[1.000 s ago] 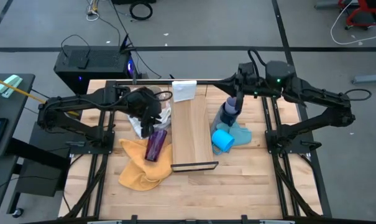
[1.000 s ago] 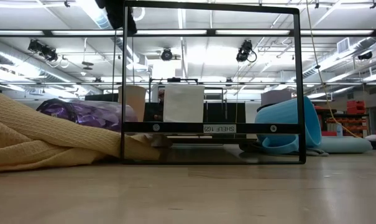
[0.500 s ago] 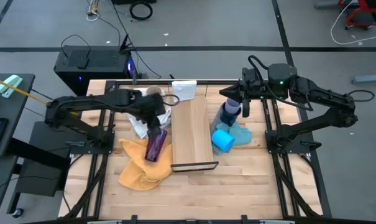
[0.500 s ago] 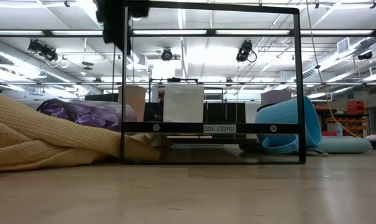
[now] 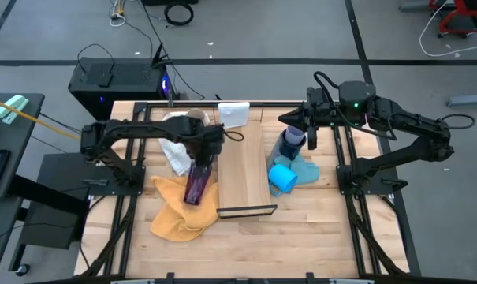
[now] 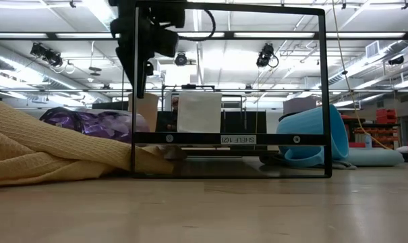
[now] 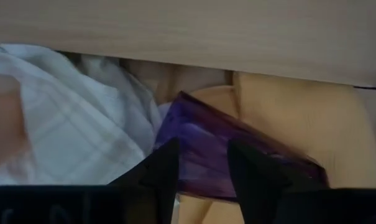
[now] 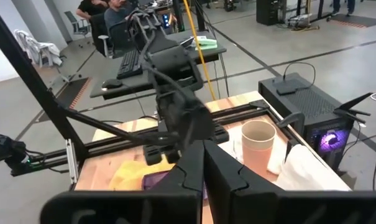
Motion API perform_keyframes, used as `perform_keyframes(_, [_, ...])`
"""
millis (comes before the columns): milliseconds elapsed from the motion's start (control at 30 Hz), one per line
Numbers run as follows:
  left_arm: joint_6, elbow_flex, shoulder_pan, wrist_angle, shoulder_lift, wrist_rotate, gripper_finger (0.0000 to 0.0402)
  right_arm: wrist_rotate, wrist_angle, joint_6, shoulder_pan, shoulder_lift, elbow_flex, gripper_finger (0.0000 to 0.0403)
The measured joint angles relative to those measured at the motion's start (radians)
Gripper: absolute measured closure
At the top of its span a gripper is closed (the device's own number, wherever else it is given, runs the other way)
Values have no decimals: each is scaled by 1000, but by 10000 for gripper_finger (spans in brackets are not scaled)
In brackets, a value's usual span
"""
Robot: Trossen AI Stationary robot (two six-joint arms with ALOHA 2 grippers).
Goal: Stack small to large cups/mugs on shelf
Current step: Put the violet cup on the shelf
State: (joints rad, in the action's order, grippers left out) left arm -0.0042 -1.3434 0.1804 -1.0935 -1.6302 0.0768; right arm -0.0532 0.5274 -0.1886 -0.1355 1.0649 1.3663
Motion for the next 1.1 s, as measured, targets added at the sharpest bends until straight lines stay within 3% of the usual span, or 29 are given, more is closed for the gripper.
perform_keyframes(400, [143,0,151,-65,-3,239,225,0,0,-44,1,7,0,388])
perform_keyframes(567, [147,0,141,-63,-16,236,226,0,-1,-44,1,6,0,386])
perform_keyframes(767, [98,0,86,-48,-97,97,229,0,-1,-51,1,6,0,389])
perform_keyframes(1100, [129,0,31,-3,-196,135,228,-1,-4,-101,1,6,0,387])
